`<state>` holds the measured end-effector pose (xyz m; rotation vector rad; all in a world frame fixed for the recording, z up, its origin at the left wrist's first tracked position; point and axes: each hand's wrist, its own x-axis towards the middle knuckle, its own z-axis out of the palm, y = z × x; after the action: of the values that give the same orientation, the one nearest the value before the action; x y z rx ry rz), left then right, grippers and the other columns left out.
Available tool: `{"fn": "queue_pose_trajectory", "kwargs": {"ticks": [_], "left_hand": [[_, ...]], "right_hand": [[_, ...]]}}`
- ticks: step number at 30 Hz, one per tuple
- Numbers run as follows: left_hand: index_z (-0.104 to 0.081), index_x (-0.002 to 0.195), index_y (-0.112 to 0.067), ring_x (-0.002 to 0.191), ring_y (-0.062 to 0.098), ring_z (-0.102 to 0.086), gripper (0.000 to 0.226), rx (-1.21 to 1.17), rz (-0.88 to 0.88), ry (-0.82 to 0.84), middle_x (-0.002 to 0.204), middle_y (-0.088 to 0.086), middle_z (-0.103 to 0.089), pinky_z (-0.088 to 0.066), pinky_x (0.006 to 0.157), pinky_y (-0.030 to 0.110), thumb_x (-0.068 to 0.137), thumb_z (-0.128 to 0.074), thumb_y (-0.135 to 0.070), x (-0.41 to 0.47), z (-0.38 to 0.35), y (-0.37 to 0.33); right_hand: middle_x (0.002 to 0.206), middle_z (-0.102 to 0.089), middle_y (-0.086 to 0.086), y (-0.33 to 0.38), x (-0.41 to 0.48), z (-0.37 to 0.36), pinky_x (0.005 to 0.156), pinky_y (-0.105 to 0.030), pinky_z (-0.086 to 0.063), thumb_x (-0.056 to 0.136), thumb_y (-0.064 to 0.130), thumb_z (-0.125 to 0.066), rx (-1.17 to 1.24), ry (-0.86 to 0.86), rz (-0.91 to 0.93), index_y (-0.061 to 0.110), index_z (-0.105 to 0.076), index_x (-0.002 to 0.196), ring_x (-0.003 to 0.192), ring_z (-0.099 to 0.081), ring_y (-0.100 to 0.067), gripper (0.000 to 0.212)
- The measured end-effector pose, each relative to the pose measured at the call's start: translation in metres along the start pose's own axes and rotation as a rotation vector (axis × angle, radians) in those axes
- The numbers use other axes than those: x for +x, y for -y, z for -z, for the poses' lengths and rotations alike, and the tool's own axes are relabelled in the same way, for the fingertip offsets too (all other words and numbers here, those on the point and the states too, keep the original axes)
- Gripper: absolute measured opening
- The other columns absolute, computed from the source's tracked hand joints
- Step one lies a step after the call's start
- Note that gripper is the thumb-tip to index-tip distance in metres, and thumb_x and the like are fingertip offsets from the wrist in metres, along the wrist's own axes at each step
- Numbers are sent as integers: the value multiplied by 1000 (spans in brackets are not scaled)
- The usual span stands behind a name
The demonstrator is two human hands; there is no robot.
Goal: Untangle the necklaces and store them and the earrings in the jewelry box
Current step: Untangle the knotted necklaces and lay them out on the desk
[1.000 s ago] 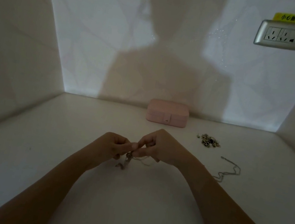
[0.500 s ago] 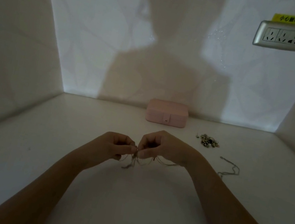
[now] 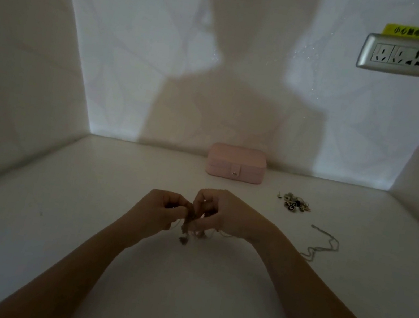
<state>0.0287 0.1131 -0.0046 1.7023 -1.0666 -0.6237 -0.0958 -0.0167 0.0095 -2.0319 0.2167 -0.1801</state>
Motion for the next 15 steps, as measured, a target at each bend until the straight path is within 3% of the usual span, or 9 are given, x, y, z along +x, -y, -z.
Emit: {"fn": "queue_pose_trajectory", "kwargs": {"ticks": [2,5,7,9,11,15], "left_hand": [[-72,83,-8,41,6,-35,13,-10,-13,-13,46,-8,-53,-30,44,18,87,-60,-5,0,1,-1],[-72,82,-8,43,5,-38,9,-5,-48,-38,57,1,-60,-32,44,16,85,-65,-12,2,3,-1],[-72,81,-8,44,6,-39,9,8,-58,-52,64,8,-63,-33,45,17,84,-67,-15,3,5,-1],[-72,81,-8,44,5,-37,10,8,-56,-39,59,1,-60,-32,45,17,85,-66,-16,2,5,0],[-71,83,-7,44,5,-33,14,-42,-35,3,50,-9,-49,-29,45,17,88,-62,-17,2,5,-1],[-67,87,-4,48,5,-30,15,-181,-7,138,56,-7,-40,-28,45,15,89,-58,-16,0,7,-3]], "right_hand": [[86,-70,-24,0,2,-1,62,-32,-42,69,9,-81,29,-55,-27,16,-56,80,66,-58,-22,28],[79,-73,-13,2,1,0,47,-18,-32,73,20,-80,16,-121,-70,15,-64,84,51,-48,-9,21],[76,-73,-9,6,-3,1,46,-13,-32,77,20,-77,8,-127,-67,10,-70,90,49,-50,-2,18],[73,-70,-5,9,-7,1,47,-6,-34,79,15,-74,24,-122,-51,3,-72,92,47,-53,4,17],[67,-67,3,9,-6,2,51,-8,-35,77,16,-76,26,-131,-56,8,-75,87,48,-50,4,13],[63,-63,1,3,-1,5,57,-21,-35,75,14,-76,123,-167,-89,16,-76,78,55,-44,-5,4]]}}
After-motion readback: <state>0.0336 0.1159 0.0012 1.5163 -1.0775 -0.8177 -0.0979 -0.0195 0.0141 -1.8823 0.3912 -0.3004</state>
